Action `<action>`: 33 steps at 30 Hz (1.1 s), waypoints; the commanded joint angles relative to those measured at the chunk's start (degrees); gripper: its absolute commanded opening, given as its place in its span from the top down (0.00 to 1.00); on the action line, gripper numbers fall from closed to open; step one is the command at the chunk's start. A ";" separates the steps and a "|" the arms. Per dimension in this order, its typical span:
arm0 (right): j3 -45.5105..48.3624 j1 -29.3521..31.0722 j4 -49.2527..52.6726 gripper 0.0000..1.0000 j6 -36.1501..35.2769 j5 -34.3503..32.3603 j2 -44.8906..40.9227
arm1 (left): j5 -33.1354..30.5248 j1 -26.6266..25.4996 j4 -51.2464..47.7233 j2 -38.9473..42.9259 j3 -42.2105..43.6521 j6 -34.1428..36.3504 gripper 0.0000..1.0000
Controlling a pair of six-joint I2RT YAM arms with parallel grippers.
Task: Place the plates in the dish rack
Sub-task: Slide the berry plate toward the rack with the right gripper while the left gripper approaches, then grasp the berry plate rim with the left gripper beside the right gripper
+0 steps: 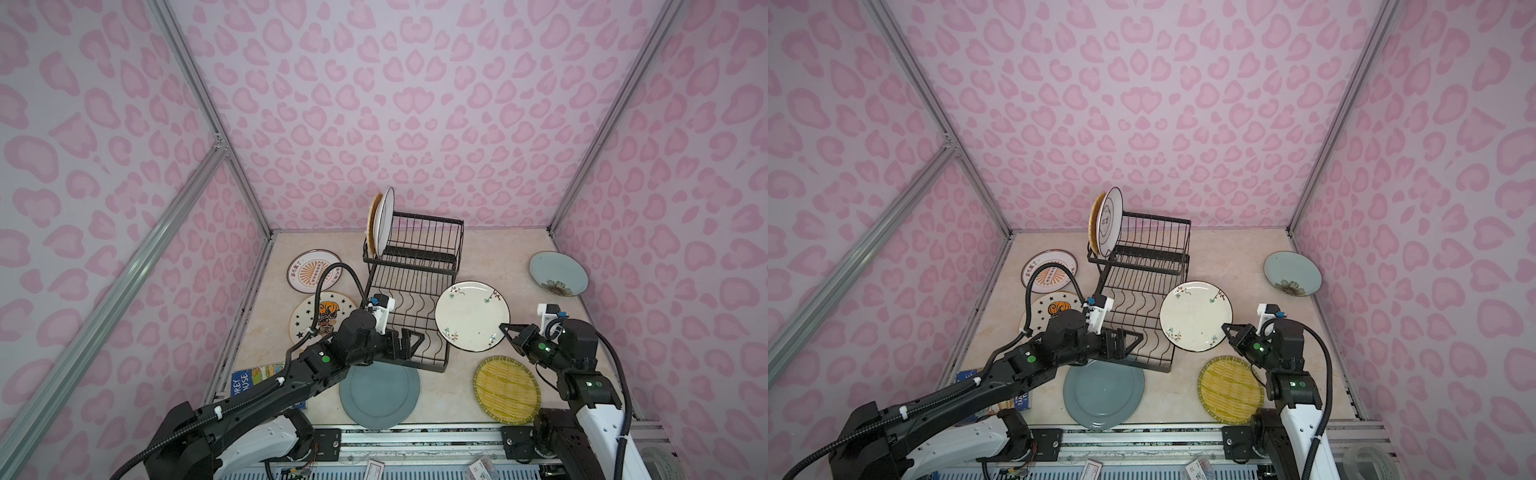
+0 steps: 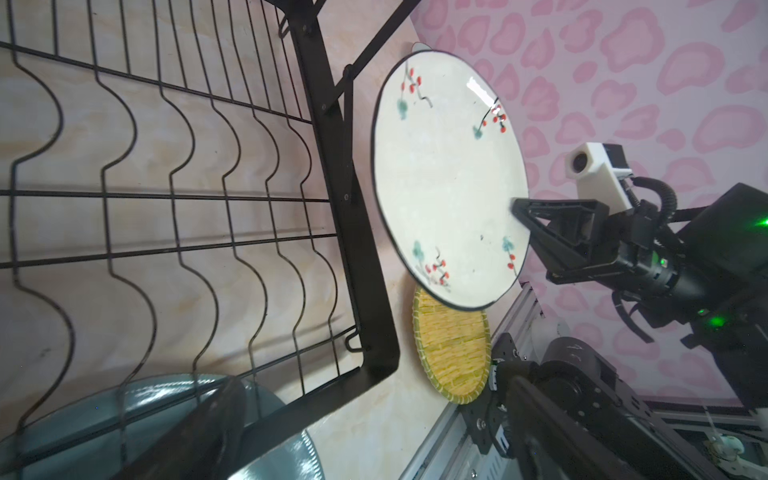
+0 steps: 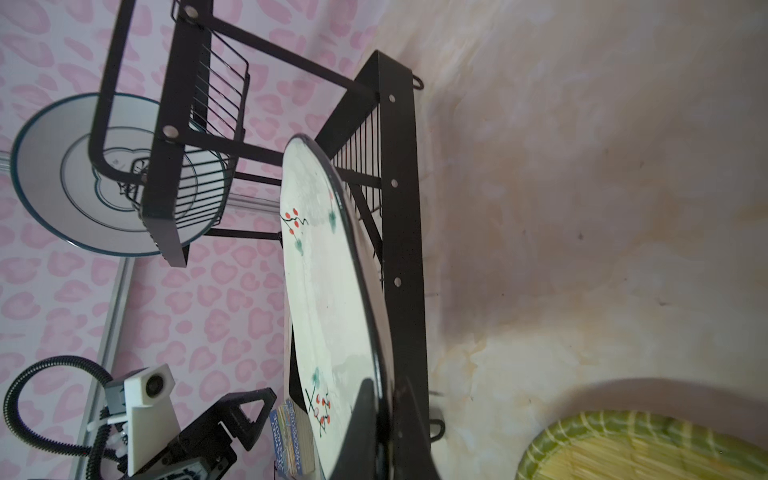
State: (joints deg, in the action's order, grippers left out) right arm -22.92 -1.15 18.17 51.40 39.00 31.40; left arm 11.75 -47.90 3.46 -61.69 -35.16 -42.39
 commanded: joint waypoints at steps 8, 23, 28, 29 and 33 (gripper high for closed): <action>0.64 5.99 -6.45 1.00 3.31 -3.26 -1.63 | 2.38 -1.98 13.41 -12.63 -5.37 -6.72 0.21; 2.24 6.51 -8.03 1.00 5.53 -2.78 -3.94 | -1.41 -1.87 11.89 -17.83 -8.94 -9.52 0.37; 1.97 6.52 -8.91 1.00 5.89 -2.71 -3.59 | -5.25 -1.58 7.80 -15.56 -8.34 -8.65 0.29; 1.79 6.52 -8.85 1.00 5.78 -2.77 -3.49 | -5.23 -1.50 6.21 -16.18 -9.00 -8.50 0.29; 1.56 6.71 -9.38 1.00 6.08 -2.18 -3.31 | -1.97 -1.33 9.25 -18.86 -9.83 -9.02 0.33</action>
State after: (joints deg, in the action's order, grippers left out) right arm -20.84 5.37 15.64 56.45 34.59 28.25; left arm 8.27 -49.34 11.66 -79.18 -43.64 -51.75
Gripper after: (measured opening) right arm 0.048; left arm 0.667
